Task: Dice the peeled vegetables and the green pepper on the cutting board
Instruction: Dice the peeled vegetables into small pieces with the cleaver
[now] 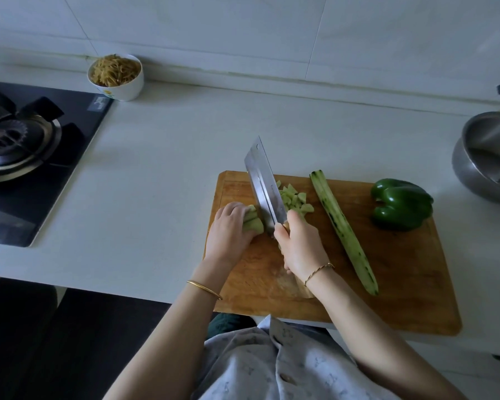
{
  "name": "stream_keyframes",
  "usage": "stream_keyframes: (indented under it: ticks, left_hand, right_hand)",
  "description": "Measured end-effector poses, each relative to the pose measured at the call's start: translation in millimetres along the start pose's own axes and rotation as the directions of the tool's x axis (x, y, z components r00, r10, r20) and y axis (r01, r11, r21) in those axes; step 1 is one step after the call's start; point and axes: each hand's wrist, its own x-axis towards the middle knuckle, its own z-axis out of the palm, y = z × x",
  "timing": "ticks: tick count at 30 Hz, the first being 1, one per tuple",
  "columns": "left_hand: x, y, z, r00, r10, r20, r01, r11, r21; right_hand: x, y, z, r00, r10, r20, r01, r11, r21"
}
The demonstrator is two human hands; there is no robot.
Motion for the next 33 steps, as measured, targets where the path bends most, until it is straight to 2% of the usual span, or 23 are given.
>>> stream_keyframes:
  ticks: [8,20,28,33]
  left_hand:
    - [0.7,-0.9,0.5,1.000,0.000,0.002,0.000,1.000,0.028]
    - [-0.9,2.6,0.8,0.999,0.004,-0.033,-0.004,1.000,-0.001]
    - [-1.8,0.5,-2.4,1.000,-0.013,-0.006,0.013,1.000,-0.006]
    - [-0.7,0.8,-1.3,0.999,-0.035,0.004,0.035,0.999,0.010]
  right_hand:
    - [-3.2,-2.7,-6.1,0.998,-0.025,0.065,0.025,1.000,0.008]
    - [2.7,-10.5,5.6,0.995,-0.030,0.099,0.046,0.986,-0.158]
    - [0.7,2.6,2.1,1.000,-0.020,0.016,0.020,1.000,-0.007]
    - [-3.3,2.1,-4.0,0.998,-0.040,0.044,0.038,0.998,0.049]
